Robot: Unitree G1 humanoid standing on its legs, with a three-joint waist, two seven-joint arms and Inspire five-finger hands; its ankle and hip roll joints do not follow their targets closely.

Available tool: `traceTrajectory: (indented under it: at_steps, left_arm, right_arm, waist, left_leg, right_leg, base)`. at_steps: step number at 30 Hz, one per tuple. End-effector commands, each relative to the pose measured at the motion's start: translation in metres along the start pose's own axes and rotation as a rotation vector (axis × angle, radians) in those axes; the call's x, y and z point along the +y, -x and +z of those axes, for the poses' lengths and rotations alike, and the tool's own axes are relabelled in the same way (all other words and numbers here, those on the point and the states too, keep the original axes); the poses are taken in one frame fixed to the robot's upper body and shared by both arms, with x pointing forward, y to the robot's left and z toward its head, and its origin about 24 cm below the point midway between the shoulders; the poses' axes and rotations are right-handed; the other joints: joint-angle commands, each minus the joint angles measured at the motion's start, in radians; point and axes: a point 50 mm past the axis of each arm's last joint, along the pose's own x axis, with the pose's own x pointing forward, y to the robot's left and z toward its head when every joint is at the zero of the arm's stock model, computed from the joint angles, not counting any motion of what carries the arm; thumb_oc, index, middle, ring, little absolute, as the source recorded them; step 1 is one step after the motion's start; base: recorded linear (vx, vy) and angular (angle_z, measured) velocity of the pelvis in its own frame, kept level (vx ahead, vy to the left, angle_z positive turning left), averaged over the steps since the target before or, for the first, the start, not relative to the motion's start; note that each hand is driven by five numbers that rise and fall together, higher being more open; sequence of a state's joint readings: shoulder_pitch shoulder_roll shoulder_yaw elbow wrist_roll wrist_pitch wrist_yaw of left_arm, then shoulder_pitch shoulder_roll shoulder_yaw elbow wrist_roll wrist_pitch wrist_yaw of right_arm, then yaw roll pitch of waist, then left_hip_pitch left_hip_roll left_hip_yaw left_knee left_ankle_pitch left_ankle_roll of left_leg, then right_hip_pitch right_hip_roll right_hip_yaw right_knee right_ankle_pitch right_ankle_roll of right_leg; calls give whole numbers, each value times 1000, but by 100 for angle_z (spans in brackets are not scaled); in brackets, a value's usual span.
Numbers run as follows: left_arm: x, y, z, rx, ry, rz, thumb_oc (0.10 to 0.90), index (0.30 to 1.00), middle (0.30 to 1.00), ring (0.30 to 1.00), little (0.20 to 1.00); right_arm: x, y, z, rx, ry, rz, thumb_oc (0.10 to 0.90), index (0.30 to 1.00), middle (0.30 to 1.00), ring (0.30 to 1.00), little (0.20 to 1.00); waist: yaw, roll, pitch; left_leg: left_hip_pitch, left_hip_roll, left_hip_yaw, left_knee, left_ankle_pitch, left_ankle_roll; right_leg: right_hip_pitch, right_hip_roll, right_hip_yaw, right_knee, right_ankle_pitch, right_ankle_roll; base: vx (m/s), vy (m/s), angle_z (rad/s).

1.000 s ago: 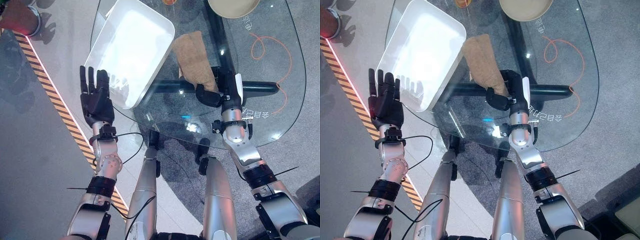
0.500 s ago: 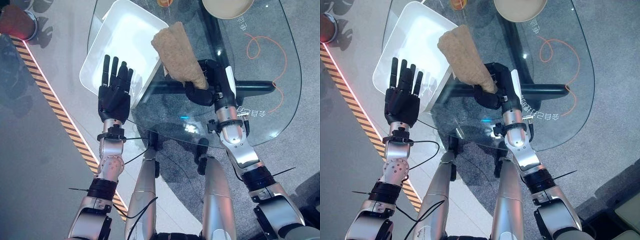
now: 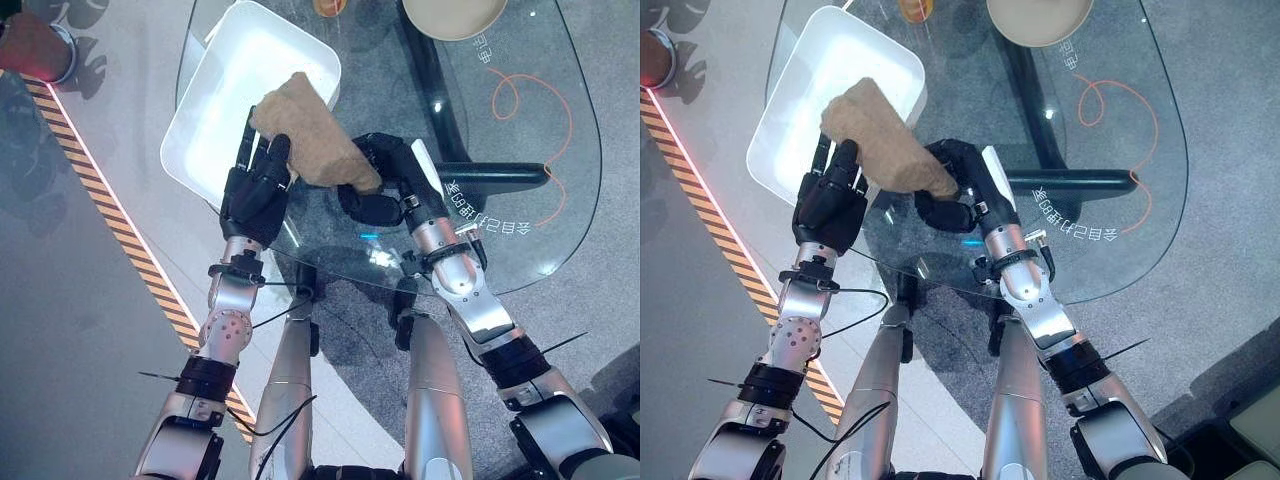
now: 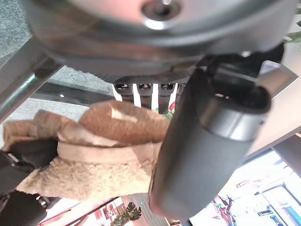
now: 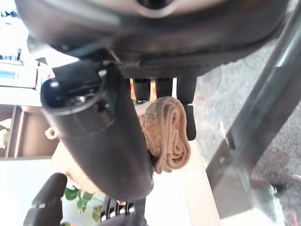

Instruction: Wipe the table with a cloth and put it in the basket.

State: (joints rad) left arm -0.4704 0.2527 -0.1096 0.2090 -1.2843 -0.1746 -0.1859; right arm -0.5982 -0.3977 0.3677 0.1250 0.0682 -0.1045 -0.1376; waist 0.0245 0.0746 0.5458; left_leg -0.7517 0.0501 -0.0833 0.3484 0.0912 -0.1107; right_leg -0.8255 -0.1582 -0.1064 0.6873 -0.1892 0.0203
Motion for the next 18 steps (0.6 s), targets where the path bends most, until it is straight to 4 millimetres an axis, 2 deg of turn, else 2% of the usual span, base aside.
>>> traceTrajectory:
  at_steps: [1,18]
  left_arm:
    - [-42,-13,29,-110,-3,-245,800,900,900,900,900]
    - [-51,-16,29,-133,-2,-284,800,900,900,900,900]
  right_arm:
    - [4,-11,101,-486,-71,39,100,300,300,300,200]
    - [15,-14,96,-440,-65,99,100,300,300,300,200]
  waist:
    - [-2,-23,-26]
    - [5,-23,-26]
  left_leg:
    - [52,-101,111,103,-154,117]
    - [52,-104,108,92,-144,113]
  right_leg:
    - [75,80,-11,-151,102,5]
    - [75,78,-20,-154,100,2]
  base:
    - [0,0,0]
    - [0,0,0]
